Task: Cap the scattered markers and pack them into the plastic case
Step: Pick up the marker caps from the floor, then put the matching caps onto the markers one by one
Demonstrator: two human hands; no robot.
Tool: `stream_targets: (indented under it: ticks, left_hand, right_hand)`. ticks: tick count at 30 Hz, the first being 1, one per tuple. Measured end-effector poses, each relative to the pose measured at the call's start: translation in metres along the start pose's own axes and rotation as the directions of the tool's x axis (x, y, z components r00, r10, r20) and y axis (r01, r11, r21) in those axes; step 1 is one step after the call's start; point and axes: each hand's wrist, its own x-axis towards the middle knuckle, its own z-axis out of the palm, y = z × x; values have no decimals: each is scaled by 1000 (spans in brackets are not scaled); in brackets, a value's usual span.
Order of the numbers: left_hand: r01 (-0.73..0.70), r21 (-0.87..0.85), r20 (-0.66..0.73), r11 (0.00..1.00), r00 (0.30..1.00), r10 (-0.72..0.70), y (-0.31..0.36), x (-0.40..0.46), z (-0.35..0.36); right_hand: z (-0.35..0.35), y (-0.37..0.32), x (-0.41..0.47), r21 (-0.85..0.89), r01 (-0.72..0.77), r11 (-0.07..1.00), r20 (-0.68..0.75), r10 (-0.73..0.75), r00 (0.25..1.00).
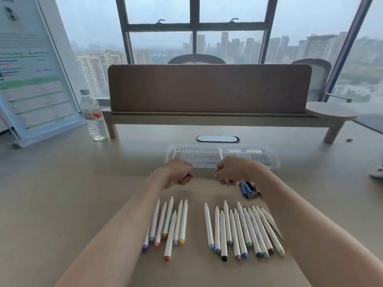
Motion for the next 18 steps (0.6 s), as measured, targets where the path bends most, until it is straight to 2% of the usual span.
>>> stream_targets:
  ticks: [3, 7, 12, 18]
  left_hand:
    - [-100, 295, 119, 950, 991, 67, 6, 18, 20]
    - [-222, 617, 116, 755, 975, 192, 7, 30, 32]
    - [-286, 707, 98, 647, 946, 311, 5, 34, 36]
    - [-321, 684, 54, 655, 918, 393, -6, 27, 31]
  right_hand:
    - [-2, 9, 7, -37, 30, 999, 12, -29, 1000]
    - [3, 19, 16, -68, 65, 996, -51, -68, 996]
    - [11, 32, 15, -58, 106, 993, -221, -116, 968]
    - [20, 38, 7, -59, 150, 987, -297, -161, 941]
